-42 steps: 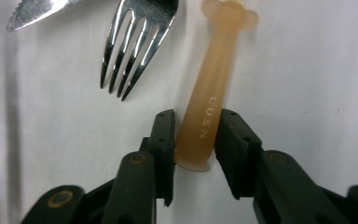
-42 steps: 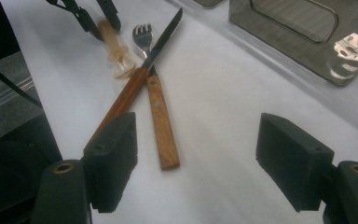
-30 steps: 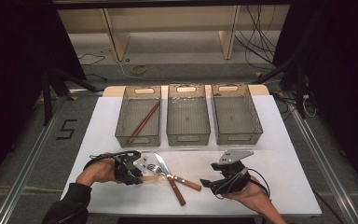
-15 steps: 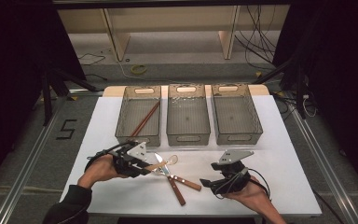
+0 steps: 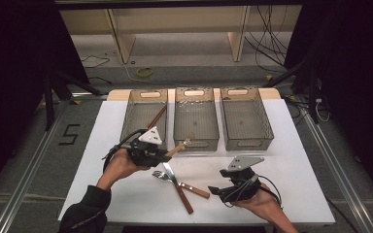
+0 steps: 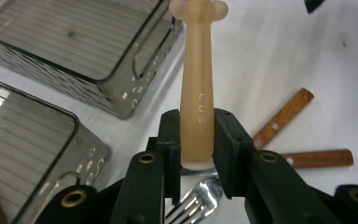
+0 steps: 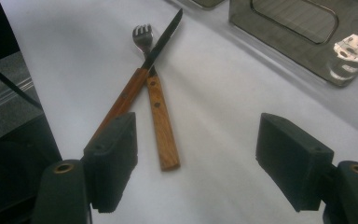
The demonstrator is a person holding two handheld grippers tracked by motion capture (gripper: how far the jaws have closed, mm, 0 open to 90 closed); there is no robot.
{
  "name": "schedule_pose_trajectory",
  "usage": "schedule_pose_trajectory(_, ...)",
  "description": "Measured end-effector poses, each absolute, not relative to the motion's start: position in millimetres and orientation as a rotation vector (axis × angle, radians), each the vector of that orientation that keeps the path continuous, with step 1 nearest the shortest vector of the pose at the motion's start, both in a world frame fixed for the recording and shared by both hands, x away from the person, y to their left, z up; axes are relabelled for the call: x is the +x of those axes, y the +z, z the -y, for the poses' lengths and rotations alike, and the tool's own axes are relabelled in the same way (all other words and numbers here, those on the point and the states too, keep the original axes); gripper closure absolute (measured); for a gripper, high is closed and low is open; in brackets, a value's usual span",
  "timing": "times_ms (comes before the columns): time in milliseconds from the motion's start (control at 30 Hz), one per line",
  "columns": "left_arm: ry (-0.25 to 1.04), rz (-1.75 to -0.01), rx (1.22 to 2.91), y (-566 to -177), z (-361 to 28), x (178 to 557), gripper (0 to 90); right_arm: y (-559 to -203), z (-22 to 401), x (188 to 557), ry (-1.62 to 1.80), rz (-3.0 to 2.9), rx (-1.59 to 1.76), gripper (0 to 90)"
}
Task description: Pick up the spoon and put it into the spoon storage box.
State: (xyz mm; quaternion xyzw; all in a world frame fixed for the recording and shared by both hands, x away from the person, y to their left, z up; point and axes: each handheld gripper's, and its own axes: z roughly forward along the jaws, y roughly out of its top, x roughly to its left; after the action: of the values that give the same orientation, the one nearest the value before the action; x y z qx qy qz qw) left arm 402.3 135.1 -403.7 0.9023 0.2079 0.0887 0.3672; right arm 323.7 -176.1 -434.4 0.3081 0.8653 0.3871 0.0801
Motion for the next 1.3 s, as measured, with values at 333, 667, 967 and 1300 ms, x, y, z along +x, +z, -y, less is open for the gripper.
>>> schedule_pose_trajectory(333, 0.236, -0.583, 2.27, -397, -126, 415, 73.0, -435, 176, 323, 1.154, -2.589, 0.917, 30.0)
schedule_pose_trajectory(667, 0.261, -0.635, 2.207, -388, -116, 429, 72.9, -435, 176, 323, 1.155, -2.587, 0.917, 30.0)
schedule_pose_trajectory(967, 0.274, -0.677, 2.173, -379, -100, 449, 72.9, -435, 176, 323, 1.152, -2.592, 0.922, 30.0)
schedule_pose_trajectory(1300, 0.277, -0.725, 2.159, -376, -90, 466, 73.0, -435, 176, 323, 1.158, -2.589, 0.918, 30.0)
